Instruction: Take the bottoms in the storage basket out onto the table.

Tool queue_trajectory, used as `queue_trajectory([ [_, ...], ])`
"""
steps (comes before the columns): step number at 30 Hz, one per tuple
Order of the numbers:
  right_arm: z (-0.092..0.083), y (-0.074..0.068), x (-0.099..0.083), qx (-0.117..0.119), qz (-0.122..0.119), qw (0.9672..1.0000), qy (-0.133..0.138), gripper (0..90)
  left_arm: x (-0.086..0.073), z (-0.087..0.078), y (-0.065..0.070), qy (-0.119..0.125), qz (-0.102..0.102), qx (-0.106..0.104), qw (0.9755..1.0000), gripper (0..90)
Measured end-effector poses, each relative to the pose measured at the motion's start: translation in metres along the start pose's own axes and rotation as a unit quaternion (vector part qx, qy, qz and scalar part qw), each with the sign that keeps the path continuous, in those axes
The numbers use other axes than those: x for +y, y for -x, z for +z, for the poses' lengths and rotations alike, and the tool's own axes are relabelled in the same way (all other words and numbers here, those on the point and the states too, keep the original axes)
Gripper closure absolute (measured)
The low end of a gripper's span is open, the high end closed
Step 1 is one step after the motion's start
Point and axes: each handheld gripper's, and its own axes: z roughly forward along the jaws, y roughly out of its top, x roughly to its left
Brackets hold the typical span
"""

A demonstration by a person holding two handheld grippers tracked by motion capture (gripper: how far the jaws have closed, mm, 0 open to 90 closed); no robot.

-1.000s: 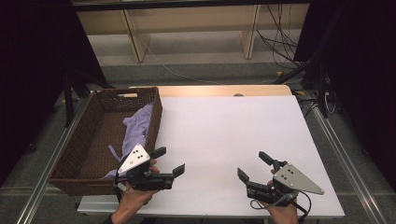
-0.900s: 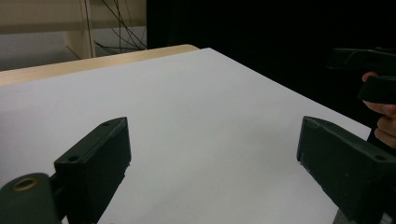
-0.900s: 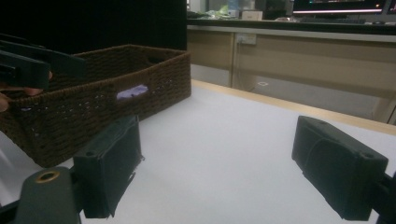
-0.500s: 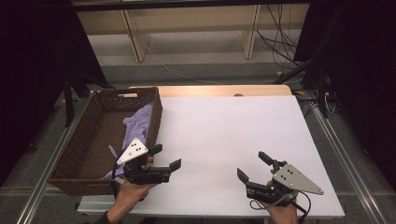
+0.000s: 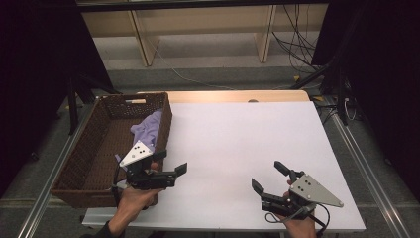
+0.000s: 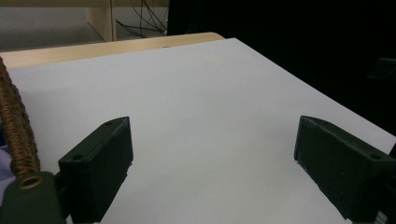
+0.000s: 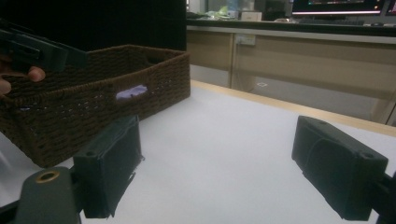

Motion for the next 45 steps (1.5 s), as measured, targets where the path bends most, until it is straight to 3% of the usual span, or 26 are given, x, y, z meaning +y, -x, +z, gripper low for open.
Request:
queue_trajectory([
  [24, 0.002, -0.001, -0.001, 0.002, -0.003, 1.0, -0.001, 16.6, 0.016, -0.004, -0.028, -0.04, -0.015, 0.056, 0.9975, 11.4],
  [33, 0.002, -0.002, -0.001, 0.003, -0.007, 1.0, -0.003, 16.6, 0.024, -0.014, -0.051, -0.051, -0.028, 0.091, 0.9941, 12.2],
  [39, 0.003, -0.002, -0.001, 0.003, -0.008, 1.0, -0.003, 16.6, 0.025, -0.012, -0.063, -0.063, -0.034, 0.107, 0.9917, 12.8],
  [45, 0.003, -0.002, -0.001, 0.002, -0.005, 1.0, -0.002, 16.7, 0.03, -0.01, -0.077, -0.084, -0.028, 0.13, 0.9876, 12.9],
])
